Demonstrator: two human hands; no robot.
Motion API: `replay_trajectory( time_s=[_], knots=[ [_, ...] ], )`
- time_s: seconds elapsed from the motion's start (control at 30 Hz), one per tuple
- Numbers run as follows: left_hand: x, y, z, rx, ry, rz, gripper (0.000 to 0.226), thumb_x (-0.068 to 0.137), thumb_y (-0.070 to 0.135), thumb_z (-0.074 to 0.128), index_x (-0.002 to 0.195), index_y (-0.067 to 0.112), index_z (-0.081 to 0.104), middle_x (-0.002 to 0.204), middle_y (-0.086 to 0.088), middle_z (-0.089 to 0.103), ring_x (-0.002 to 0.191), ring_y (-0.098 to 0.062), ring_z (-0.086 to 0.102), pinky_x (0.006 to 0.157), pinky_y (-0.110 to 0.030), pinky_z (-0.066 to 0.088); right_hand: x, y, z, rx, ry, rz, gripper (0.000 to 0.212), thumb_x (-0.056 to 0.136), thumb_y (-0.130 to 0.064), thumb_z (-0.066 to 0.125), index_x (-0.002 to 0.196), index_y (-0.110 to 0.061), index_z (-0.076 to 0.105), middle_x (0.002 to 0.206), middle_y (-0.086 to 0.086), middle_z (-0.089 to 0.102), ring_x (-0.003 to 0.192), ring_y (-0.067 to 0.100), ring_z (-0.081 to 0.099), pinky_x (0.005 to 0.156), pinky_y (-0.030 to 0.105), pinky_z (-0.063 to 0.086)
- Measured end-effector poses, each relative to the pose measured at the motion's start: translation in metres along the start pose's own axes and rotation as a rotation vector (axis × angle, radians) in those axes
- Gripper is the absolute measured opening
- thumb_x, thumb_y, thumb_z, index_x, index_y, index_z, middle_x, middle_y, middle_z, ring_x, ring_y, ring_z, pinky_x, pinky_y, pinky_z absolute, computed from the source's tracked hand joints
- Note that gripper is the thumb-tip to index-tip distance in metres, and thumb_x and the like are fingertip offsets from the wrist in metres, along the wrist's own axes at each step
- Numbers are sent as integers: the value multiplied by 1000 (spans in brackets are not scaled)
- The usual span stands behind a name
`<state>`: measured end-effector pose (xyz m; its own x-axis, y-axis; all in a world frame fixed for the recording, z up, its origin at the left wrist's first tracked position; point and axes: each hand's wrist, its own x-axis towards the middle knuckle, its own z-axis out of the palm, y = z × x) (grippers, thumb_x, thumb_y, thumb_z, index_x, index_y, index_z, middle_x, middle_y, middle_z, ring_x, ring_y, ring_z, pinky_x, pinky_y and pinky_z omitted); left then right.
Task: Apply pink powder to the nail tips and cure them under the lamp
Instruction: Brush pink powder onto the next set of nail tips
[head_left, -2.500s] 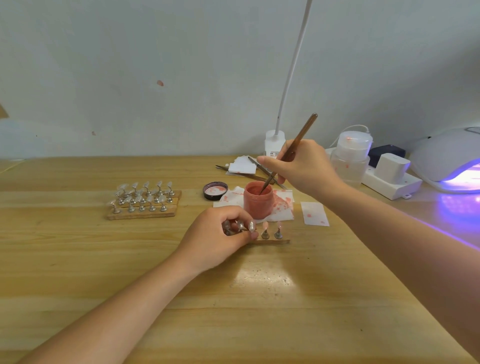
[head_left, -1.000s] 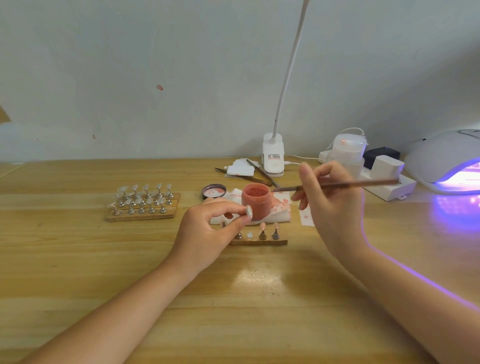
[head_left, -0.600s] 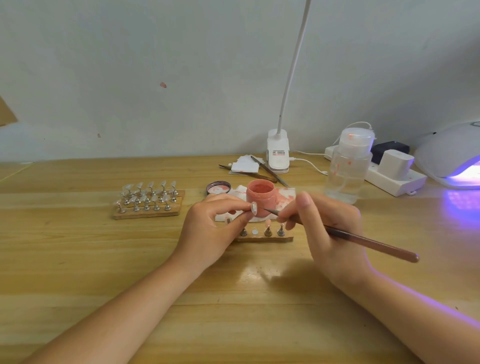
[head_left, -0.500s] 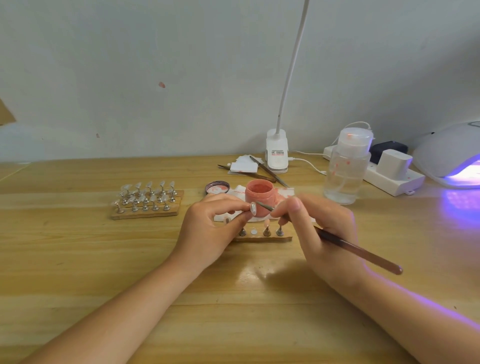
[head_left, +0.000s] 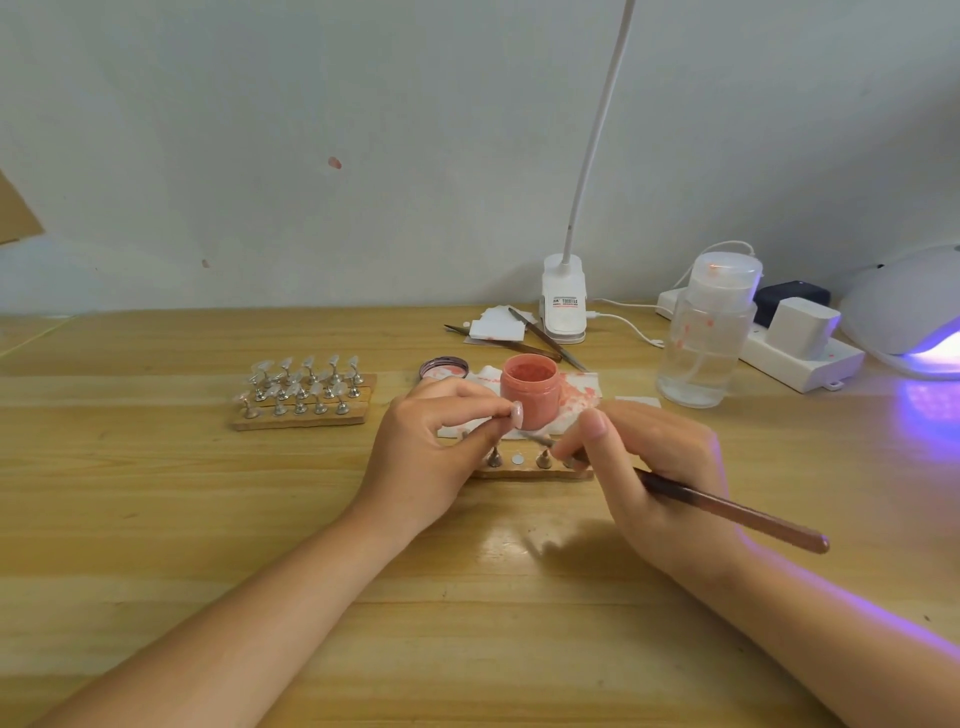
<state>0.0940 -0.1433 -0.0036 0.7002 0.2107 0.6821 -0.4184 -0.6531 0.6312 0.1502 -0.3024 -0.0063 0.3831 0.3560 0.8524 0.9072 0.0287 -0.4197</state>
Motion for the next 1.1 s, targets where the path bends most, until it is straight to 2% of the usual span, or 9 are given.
replay_trajectory(
  time_s=[0.1, 0.17, 0.4, 0.5, 0.63, 0.77, 0.87, 1.0, 1.1],
  knots=[
    [1, -1, 0, 33, -5, 19, 22, 75, 6, 69, 89, 23, 68, 78, 16, 62, 82, 1, 54, 76, -9, 38, 1, 0, 1, -62, -6, 6, 39, 93, -25, 44, 72, -5, 69, 65, 0, 64, 62, 10, 60, 58, 25, 46],
    [0, -1, 0, 26, -4, 11, 18, 75, 11, 68, 89, 22, 68, 78, 15, 63, 82, -1, 54, 76, -9, 38, 1, 0, 1, -40, -19, 11, 46, 95, -30, 40, 68, -5, 69, 61, -3, 62, 59, 7, 58, 54, 20, 45],
    [0, -2, -1, 75, -3, 30, 18, 74, 3, 70, 87, 14, 72, 77, 11, 62, 81, 6, 51, 75, -6, 36, 2, -1, 1, -40, -18, 23, 35, 94, -27, 43, 74, -14, 69, 65, -4, 64, 63, 7, 60, 57, 21, 47],
    [0, -1, -1, 67, 0, 6, 15, 74, 1, 71, 85, 10, 73, 76, 11, 61, 81, 8, 50, 75, -5, 35, 1, -1, 0, -2, -11, 24, 49, 96, -31, 38, 67, -6, 68, 62, -3, 63, 59, 5, 58, 54, 20, 46],
    [0, 1, -1, 72, -1, 5, 13, 74, 2, 71, 84, 9, 74, 76, 5, 62, 81, 2, 51, 75, -5, 35, 1, -2, 1, -60, -4, 27, 37, 92, -24, 45, 73, -5, 70, 63, 1, 64, 61, 10, 59, 58, 22, 45],
    [0, 2, -1, 70, 3, -12, 13, 73, 0, 71, 83, 8, 74, 74, 5, 62, 81, 6, 50, 75, -4, 34, 1, -2, 0, -5, -1, 21, 52, 97, -31, 37, 64, -4, 67, 59, -3, 60, 57, 4, 56, 54, 16, 43],
    [-1, 1, -1, 72, 1, 0, 13, 73, 2, 72, 85, 8, 73, 75, 3, 63, 81, 5, 50, 76, -5, 35, 1, -2, 1, -57, 7, 32, 39, 93, -24, 42, 71, -5, 69, 63, -2, 62, 62, 8, 57, 59, 20, 44],
    [-1, 0, 0, 77, 1, -14, 19, 73, 1, 72, 87, 14, 72, 74, 11, 61, 81, 8, 49, 75, -5, 34, 1, -1, 1, 3, -15, 41, 52, 96, -33, 37, 64, -4, 67, 60, -7, 59, 58, 4, 56, 54, 15, 43],
    [0, -1, 0, 81, 5, -2, 21, 73, 2, 72, 87, 17, 71, 74, 11, 61, 82, 6, 49, 75, -6, 35, 1, -3, 1, -31, 14, 46, 48, 95, -32, 37, 71, -5, 68, 71, -17, 58, 66, 0, 57, 62, 12, 42]
  ],
)
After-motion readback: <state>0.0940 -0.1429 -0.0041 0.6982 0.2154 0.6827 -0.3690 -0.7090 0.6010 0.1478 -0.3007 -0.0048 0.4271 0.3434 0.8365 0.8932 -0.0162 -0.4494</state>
